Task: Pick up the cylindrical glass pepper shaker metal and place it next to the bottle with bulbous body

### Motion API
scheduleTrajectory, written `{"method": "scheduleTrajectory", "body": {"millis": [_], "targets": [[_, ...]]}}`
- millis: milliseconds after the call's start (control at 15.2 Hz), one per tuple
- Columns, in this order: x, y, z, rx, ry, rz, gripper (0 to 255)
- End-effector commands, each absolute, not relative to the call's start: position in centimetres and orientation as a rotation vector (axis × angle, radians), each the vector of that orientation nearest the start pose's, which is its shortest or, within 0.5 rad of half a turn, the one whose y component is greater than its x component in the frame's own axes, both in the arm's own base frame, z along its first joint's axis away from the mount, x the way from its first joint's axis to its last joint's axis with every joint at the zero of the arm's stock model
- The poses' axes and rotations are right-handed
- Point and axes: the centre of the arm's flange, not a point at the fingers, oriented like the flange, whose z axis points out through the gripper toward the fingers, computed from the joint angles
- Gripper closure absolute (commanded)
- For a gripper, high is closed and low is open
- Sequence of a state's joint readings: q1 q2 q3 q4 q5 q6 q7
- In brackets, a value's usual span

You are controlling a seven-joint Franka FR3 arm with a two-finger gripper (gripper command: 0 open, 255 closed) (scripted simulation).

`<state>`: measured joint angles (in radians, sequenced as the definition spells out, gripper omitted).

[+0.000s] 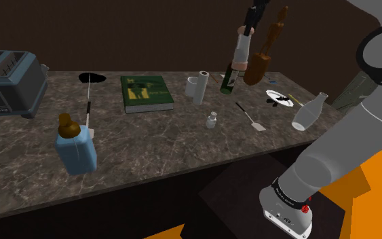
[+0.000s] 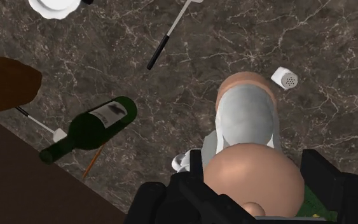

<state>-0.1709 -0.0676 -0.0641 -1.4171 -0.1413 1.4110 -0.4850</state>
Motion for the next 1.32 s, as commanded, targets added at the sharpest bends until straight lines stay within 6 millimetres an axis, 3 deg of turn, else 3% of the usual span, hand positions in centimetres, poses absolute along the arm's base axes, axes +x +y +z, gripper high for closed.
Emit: {"method": "scheduleTrajectory", "body": {"millis": [0, 1254], "targets": [[47.4, -16.0, 71.9, -3.268, -0.368, -0.017, 255], [31.3, -35.2, 72.0, -3.268, -0.368, -0.017, 255]]}}
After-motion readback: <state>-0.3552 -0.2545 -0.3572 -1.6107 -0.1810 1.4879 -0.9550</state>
